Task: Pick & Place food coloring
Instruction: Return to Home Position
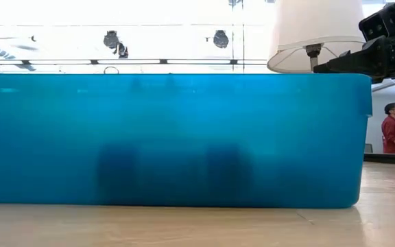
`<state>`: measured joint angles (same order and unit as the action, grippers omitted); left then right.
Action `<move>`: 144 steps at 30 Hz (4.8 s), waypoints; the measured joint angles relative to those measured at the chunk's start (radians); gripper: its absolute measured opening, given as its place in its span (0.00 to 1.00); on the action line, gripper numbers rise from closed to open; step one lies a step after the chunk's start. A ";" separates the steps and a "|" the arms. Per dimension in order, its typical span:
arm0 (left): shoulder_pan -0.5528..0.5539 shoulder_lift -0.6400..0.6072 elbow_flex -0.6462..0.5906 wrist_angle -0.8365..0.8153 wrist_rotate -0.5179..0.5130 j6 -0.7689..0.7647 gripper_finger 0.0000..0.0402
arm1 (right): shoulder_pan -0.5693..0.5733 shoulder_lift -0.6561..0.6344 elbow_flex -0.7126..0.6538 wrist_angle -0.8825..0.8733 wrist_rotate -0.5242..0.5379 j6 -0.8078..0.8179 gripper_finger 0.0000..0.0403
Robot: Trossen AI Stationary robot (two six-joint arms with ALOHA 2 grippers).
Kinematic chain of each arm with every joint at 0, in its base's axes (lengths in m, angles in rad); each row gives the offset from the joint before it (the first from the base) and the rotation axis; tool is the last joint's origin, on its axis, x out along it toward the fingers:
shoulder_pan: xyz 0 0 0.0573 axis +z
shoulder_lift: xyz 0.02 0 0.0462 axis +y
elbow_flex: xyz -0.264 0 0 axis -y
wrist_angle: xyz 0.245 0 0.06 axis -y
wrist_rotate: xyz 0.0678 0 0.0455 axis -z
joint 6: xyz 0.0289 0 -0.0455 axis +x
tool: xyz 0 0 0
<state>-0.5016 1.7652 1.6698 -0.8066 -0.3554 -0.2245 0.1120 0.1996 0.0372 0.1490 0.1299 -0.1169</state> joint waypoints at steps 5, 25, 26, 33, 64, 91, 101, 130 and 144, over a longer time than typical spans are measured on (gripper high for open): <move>-0.083 -0.163 -0.168 0.305 -0.252 0.187 0.26 | 0.000 0.000 0.000 0.000 0.000 0.000 0.40; 0.141 -0.988 -1.523 1.613 0.004 0.256 0.26 | 0.000 0.000 0.000 0.000 0.000 0.000 0.40; 0.141 -1.024 -1.558 1.630 0.003 0.255 0.26 | 0.000 0.000 0.000 0.000 0.000 0.000 0.40; 0.141 -1.245 -1.651 1.555 -0.001 0.242 0.26 | 0.000 0.000 0.000 0.000 0.000 0.000 0.40; 0.172 -1.752 -1.640 0.805 0.176 0.225 0.26 | 0.001 0.004 0.000 -0.002 0.000 0.000 0.40; 0.174 -1.726 -1.643 0.823 0.146 0.193 0.26 | 0.001 0.004 0.000 -0.001 0.000 0.000 0.40; 0.174 -1.726 -1.643 0.824 0.146 0.193 0.26 | 0.001 0.004 0.000 -0.001 0.000 0.000 0.40; 0.174 -1.726 -1.643 0.825 0.146 0.194 0.26 | 0.001 0.004 0.000 -0.001 0.000 0.000 0.40; 0.174 -1.726 -1.643 0.825 0.147 0.194 0.26 | 0.001 0.004 0.000 -0.001 0.000 0.000 0.40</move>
<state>-0.3276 0.0391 0.0269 0.0188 -0.2089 -0.0307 0.1131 0.2035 0.0372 0.1482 0.1299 -0.1169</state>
